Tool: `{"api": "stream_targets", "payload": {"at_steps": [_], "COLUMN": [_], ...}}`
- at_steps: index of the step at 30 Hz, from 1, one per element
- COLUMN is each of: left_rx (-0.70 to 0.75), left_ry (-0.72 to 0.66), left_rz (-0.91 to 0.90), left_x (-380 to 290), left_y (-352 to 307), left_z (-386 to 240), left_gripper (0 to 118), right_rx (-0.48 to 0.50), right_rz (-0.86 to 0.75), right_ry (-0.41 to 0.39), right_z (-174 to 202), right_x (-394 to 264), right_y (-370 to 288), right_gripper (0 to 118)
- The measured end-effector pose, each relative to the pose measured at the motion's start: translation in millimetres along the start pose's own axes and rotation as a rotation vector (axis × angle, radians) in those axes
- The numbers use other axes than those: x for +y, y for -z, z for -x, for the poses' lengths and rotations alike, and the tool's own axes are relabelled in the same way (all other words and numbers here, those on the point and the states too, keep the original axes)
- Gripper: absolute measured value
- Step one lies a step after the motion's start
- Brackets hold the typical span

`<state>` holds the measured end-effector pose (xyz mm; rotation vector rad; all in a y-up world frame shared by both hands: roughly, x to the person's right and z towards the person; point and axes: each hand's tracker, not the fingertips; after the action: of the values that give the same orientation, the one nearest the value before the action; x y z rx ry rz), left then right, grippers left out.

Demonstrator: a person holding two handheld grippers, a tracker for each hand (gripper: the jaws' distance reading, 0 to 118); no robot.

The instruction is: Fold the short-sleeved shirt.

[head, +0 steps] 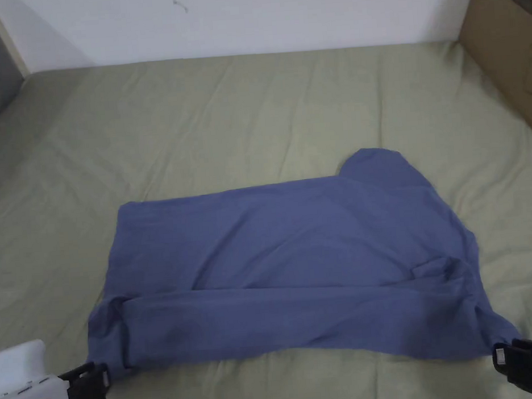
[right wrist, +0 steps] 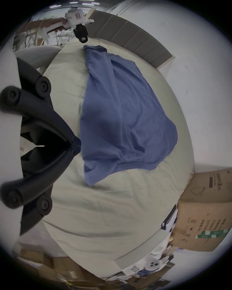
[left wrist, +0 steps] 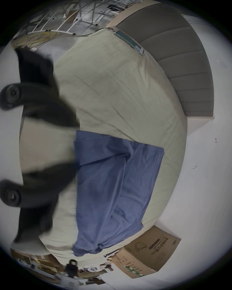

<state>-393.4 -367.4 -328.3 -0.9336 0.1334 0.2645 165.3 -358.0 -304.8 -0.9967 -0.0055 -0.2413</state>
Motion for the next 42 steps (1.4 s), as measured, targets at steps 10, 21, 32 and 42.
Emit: {"api": "stream_targets", "payload": {"at_steps": [10,21,32,42], "left_rx": [0.044,-0.030,-0.024,0.001], "left_ry": [0.055,0.104,0.147,0.209], "left_rz": [0.117,0.132,0.084,0.149], "left_x": [9,21,28,-24], "left_y": [55,45,4,-22], "left_z": [-14,-15,1,22], "left_gripper": [48,14,7,9], "right_rx": [-0.016,0.061,0.047,0.036], "right_rz": [0.026,0.093,0.033,0.142], "right_ry": [0.100,0.172,0.072,0.018], "right_z": [-16,-16,-12,-29], "right_x": [2,38,44,-27], "right_y": [14,96,16,-11], "right_gripper": [80,12,11,11]}}
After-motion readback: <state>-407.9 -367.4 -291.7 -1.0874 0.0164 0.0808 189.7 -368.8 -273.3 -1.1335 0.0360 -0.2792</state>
